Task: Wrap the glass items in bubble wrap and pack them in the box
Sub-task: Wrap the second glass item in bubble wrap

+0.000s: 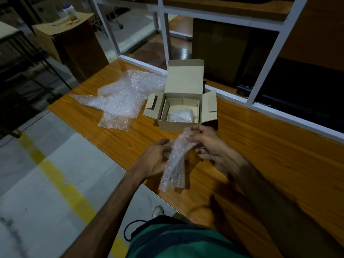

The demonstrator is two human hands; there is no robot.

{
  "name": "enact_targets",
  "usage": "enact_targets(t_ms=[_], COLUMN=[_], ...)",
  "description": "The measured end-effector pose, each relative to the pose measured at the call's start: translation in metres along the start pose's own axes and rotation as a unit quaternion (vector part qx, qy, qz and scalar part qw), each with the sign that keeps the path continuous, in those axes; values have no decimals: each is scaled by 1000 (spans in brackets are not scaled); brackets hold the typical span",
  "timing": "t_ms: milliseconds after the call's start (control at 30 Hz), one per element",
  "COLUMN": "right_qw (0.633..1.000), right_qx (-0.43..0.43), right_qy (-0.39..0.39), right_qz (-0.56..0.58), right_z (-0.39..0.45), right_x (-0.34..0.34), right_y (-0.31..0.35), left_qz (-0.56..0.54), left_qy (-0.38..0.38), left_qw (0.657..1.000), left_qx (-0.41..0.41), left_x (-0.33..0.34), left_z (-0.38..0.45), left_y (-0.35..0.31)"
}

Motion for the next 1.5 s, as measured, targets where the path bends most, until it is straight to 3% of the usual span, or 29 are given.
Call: enact_targets(t_ms=[300,433,600,767,900,1100,1300,1500], right_qw=[990,985,967,944,939,918,914,911], right_qx=[-72,-108,-141,-176,-142,-131,-116,-120], right_qy=[64,58,38,11,8,20,13,21], right_qz=[-100,-120,-207,-277,-313,-374,-390,-394], right_z=[-8,-11,-8,0,9,22,26,29], right_x=[12,15,21,30,33,33,38,40], right_y=[-17,-23,-31,-32,-31,-26,-28,-28], left_qz=[-145,-281,-427,-359,-327,-419,-400,-389], left_qy=[-8,-13,-38,-66,-75,2,75,-44], left_qw=[989,957,899,919,932,900,908,913], left_qx=[-16,-78,-90,-153,-133,-123,-94,-117], left_x=[-1,-4,-1,-3,-7,-16,-12,-4], left_z=[-3,-9,-13,1,8,0,-14,-9], left_y=[-2,0,-2,-12,-16,-6,0,-3])
Point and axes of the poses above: each hand's wrist, its own z-axis towards the middle knuckle, its own x-axis out of the palm, y = z × x, the point moved 2 cm from there along z, towards the middle knuckle, and after that the axes turned 9 degrees about -x, right-handed, at the moved point
